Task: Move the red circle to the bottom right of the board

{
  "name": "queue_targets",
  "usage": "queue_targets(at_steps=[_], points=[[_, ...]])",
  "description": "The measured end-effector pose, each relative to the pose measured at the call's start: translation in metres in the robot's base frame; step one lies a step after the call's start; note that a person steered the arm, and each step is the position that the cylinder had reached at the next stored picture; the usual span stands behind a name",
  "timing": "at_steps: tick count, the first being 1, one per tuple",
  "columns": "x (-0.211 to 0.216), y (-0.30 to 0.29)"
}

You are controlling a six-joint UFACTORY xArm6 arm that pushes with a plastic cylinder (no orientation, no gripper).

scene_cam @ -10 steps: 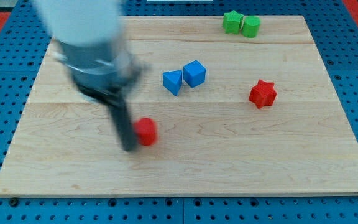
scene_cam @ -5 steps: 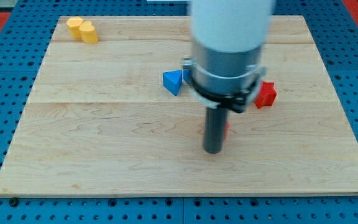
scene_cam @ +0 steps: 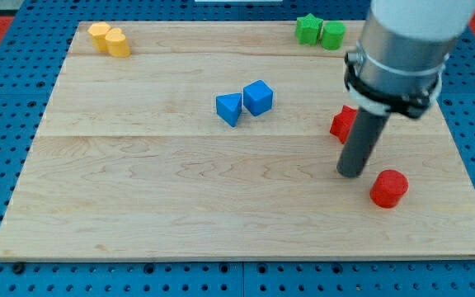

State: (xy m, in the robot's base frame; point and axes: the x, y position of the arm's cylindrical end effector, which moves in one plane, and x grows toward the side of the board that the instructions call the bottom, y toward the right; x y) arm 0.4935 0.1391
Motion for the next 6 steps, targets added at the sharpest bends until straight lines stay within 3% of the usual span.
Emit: queue_targets(at_steps=[1, 2, 3, 4, 5, 6], points=[[0.026, 0.044], [0.036, 0.043], [0.007, 0.107], [-0.059, 0.111], [-0.098, 0.031], [-0.120, 0.025]])
